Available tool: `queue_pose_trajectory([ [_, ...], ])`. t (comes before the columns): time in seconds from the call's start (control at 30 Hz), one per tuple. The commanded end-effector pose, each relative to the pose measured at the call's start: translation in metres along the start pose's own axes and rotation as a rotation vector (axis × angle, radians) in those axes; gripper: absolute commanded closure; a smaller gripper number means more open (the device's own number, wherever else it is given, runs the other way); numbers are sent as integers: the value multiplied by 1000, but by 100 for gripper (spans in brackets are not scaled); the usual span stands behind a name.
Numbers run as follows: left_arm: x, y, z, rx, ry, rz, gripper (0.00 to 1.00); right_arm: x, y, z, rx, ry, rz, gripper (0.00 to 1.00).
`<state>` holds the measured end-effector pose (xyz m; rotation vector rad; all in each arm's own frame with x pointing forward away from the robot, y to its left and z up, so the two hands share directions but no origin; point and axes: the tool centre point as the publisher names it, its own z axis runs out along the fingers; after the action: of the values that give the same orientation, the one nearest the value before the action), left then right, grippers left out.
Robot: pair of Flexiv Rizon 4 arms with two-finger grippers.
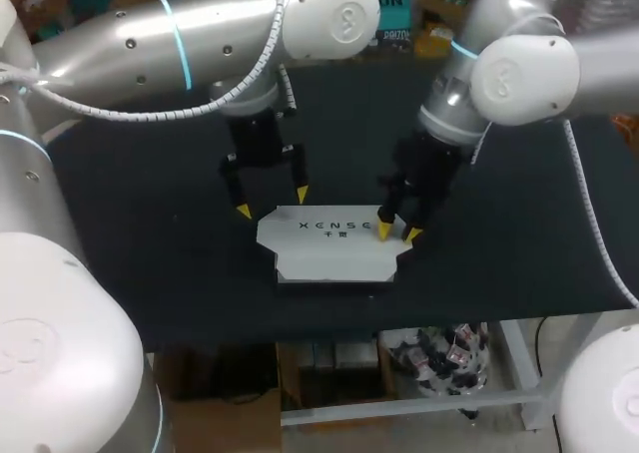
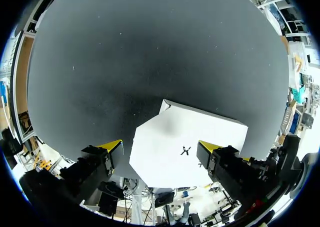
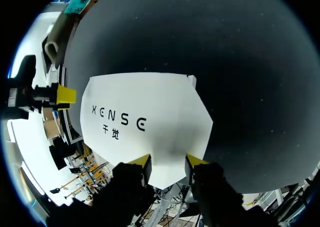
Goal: Assemble the packaging by folding the flat box into shape, placing the metal phone stand inside, and closing the box properly
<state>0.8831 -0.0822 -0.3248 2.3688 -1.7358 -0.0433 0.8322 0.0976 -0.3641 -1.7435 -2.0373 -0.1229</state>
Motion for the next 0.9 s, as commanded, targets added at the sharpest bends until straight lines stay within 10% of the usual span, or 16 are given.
queue_pose_trajectory([
  [0.03, 3, 1, -1, 8, -13, -5, 0, 1, 0, 2, 1, 1, 3, 55],
  [0.2, 7, 11, 7, 12, -5, 50, 50, 1, 1, 3, 3, 5, 5, 55],
  [0.9, -6, 30, 32, 86, 31, 100, 51, 3, 2, 2, -9, 8, 4, 54],
])
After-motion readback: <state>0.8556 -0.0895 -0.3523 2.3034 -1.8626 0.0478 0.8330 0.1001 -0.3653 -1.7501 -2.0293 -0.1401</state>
